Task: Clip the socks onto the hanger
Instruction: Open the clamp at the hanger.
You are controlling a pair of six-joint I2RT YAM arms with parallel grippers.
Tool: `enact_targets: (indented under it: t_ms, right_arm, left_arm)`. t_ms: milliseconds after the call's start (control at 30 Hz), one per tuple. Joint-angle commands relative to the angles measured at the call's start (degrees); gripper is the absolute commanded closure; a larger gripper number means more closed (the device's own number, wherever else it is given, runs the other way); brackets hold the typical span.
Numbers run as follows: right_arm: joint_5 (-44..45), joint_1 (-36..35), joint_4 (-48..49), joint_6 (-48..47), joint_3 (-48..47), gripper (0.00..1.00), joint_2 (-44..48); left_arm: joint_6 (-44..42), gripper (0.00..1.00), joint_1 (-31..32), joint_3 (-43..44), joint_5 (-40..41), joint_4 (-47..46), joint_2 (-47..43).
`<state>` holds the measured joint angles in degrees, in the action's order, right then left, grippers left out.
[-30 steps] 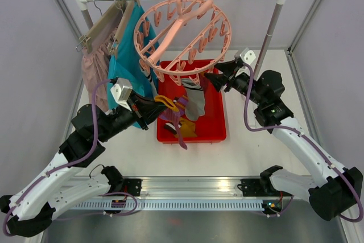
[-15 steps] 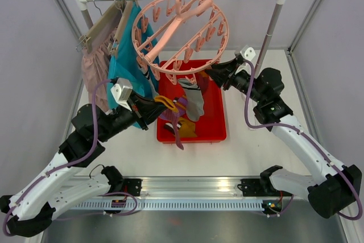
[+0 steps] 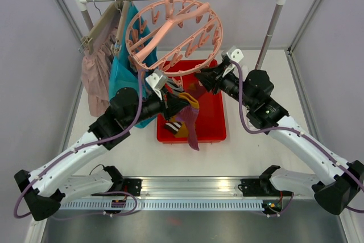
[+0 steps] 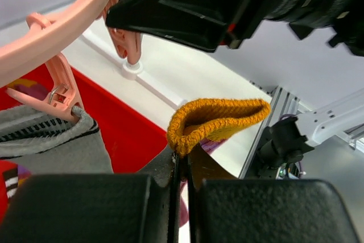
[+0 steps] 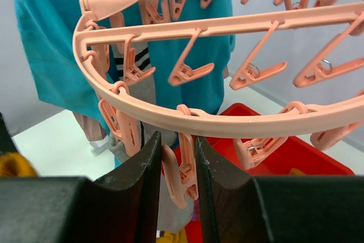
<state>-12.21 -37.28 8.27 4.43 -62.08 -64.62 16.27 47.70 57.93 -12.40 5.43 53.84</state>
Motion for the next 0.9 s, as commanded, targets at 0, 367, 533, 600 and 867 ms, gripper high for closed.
enact_targets:
  t_ms: [0,367,533,600,867]
  right_arm:
    - [4.5,-0.7,-1.5,1.6,-2.6,1.0,-0.5]
    - [8.0,-1.1,-2.5,4.9,-3.7,1.0,-0.5]
    - [8.0,-1.0,-2.8,5.0,-3.8,1.0,0.2]
    - [8.2,-1.1,-3.0,5.0,-4.0,1.0,0.3]
    - [8.4,-1.1,-3.2,5.1,-4.0,1.0,0.7]
  left_arm:
    - [1.2,0.98,0.1,2.7,2.2,-4.5,2.7]
    - [-0.6,0.98,0.1,2.1,8.2,-11.3,10.8]
    - [-0.7,0.98,0.1,2.0,9.0,-11.8,13.5]
    - [-0.5,0.98,0.1,2.0,9.2,-11.7,13.9]
    - [0.3,0.98,0.1,1.8,11.1,-13.3,15.8]
